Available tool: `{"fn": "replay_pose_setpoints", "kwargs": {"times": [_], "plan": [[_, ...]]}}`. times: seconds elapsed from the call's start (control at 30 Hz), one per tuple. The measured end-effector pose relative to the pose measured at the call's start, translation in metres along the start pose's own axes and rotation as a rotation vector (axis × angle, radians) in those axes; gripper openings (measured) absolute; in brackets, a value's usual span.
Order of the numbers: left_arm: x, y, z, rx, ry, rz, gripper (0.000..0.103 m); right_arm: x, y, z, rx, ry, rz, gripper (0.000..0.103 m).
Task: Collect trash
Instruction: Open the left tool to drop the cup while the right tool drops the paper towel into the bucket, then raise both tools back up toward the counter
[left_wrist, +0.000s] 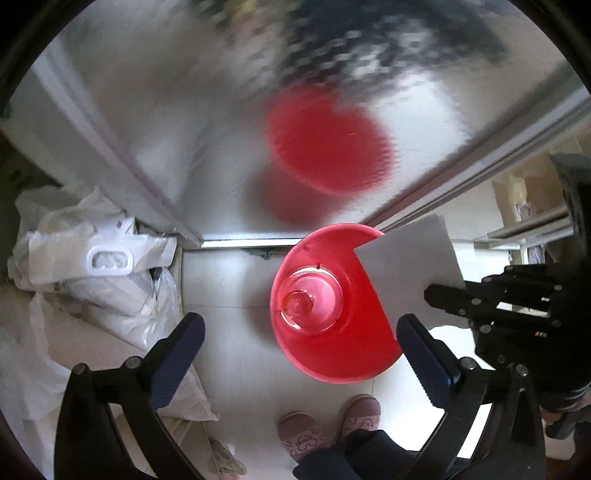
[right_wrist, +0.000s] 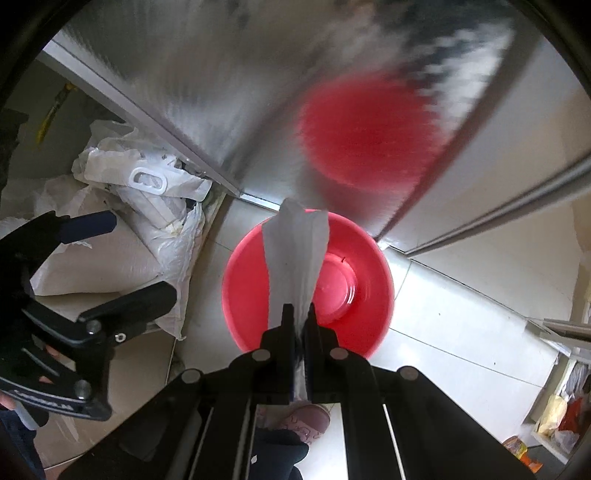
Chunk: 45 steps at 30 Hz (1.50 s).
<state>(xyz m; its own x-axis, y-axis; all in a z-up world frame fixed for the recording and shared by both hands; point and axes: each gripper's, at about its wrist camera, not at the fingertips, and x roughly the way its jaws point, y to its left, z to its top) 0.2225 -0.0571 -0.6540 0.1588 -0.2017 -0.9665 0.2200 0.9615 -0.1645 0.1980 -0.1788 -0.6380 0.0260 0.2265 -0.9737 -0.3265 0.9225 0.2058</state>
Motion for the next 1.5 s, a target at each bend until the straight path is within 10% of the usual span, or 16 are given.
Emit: {"fn": "replay_pose_setpoints", "kwargs": {"times": [0.2, 0.37, 0.67, 1.07, 1.5], "plan": [[0.006, 0.012, -0.005, -0.017, 0.002, 0.032, 0.103, 0.024, 0.008, 0.005, -0.032, 0.038, -0.009, 0.005], [0.006, 0.015, -0.01, -0.027, 0.006, 0.044, 0.103, 0.029, 0.01, 0.003, -0.063, 0.022, -0.041, 0.065], [-0.04, -0.001, -0.015, -0.04, -0.003, 0.062, 0.103, -0.01, 0.011, -0.006, -0.087, -0.023, -0.081, 0.075], [-0.254, -0.069, -0.013, -0.038, -0.115, 0.027, 0.103, -0.224, 0.028, -0.032, -0.054, -0.173, -0.074, 0.1], [-0.468, -0.093, 0.037, -0.008, -0.313, 0.058, 0.103, -0.457, 0.057, -0.009, -0.002, -0.437, -0.062, 0.102]]}}
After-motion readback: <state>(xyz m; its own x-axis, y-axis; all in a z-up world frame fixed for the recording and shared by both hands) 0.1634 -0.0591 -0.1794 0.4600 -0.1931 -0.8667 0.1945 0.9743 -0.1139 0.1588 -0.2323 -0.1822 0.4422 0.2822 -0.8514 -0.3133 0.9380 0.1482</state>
